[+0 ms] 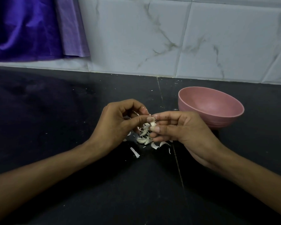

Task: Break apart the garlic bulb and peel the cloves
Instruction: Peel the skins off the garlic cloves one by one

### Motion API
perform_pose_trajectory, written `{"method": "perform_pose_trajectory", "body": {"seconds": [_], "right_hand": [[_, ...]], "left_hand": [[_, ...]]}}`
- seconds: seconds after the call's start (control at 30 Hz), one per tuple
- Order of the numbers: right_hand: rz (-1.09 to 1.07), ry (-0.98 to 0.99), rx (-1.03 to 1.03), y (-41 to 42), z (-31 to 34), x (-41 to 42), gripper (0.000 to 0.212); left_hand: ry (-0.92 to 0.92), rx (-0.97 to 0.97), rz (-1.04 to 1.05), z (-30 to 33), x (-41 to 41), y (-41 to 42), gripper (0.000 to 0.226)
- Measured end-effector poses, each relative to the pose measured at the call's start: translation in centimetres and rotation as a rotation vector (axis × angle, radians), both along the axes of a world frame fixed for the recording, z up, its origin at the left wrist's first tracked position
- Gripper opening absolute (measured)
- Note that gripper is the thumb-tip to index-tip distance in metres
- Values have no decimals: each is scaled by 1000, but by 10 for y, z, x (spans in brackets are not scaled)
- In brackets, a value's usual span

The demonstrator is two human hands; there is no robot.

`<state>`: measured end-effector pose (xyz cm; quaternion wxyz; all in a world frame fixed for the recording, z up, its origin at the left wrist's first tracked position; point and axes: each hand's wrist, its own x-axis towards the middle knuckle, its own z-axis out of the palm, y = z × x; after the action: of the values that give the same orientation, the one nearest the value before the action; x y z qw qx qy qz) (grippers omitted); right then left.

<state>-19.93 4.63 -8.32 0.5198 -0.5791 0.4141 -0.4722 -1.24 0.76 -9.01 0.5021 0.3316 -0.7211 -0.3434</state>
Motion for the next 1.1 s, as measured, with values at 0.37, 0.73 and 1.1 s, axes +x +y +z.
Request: {"method": "perform_pose_trajectory", "body": {"seconds": [0.37, 0.73, 1.1], "right_hand": [[6, -91, 119, 3, 5, -2, 31], [41, -191, 227, 4, 4, 1, 23], [88, -226, 284, 3, 4, -1, 23]], "left_hand": [[36, 2, -75, -1, -1, 1, 17], [-27, -166, 2, -5, -2, 3, 8], [-206, -369, 38, -9, -4, 5, 4]]}}
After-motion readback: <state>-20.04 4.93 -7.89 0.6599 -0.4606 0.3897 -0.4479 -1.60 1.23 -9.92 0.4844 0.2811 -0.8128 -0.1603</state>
